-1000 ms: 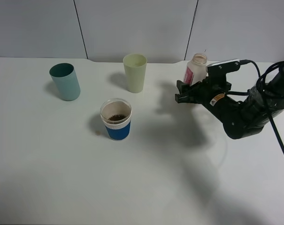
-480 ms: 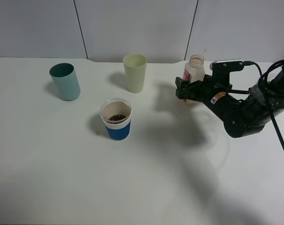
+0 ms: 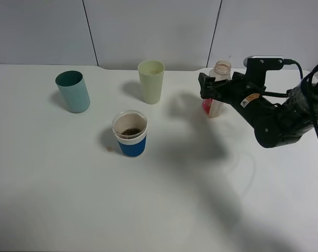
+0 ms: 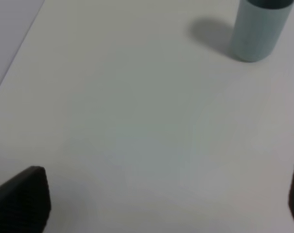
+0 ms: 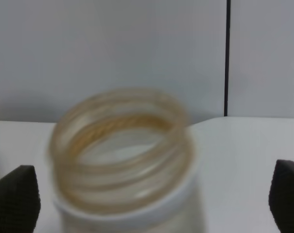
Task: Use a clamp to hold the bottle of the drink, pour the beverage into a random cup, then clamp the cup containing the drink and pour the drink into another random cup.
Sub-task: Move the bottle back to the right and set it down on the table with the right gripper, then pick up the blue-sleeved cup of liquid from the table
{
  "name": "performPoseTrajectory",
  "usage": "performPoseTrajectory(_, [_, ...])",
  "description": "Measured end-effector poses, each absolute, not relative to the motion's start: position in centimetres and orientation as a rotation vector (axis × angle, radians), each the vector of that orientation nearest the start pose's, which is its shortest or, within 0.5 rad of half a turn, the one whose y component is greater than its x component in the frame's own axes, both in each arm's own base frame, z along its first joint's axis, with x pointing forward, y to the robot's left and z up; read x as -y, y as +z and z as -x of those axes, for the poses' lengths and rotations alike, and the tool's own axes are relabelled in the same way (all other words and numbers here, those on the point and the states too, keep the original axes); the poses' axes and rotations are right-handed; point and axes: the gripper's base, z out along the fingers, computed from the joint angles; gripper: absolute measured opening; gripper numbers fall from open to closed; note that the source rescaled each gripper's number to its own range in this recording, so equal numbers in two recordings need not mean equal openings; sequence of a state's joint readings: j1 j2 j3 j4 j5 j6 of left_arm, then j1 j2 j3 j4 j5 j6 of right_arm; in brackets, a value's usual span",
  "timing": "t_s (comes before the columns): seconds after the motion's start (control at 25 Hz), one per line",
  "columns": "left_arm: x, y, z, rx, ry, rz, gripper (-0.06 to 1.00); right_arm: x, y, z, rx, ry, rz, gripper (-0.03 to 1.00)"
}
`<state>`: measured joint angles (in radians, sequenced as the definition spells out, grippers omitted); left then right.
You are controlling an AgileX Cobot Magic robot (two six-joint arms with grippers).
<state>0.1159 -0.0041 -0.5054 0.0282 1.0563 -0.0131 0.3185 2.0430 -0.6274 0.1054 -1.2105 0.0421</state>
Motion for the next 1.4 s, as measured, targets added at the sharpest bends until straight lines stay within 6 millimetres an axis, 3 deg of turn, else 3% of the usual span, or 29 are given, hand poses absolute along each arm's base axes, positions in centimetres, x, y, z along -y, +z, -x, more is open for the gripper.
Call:
performPoseTrajectory(0.32, [-0.2,27.9,0.6,-2.027,0.098,0.132,1.00,-9.1,12.2,-30.6,-1.677,0.206,0.127,0.89])
performPoseTrajectory(0.6, [-0.2,27.9,0.6,-2.027,0.098,0.132,1.00,-8.5,14.9,-29.0,-1.610,0.161,0.169,0.89])
performPoseTrajectory(0.92, [-0.2,27.9,0.6,-2.027,0.098,0.132,1.00,-7.9,19.7,-27.6,-1.568,0.146,0.160,0.89])
performPoseTrajectory(1.24, [-0.2,27.9,0.6,-2.027,0.098,0.132,1.00,-6.8,25.9,-24.9,-1.460,0.179,0.092,0.89])
performPoseTrajectory(1.4, [-0.2,27.9,0.6,-2.027,0.098,0.132,1.00,-6.2,27.8,-23.6,-1.434,0.199,0.051,0.89])
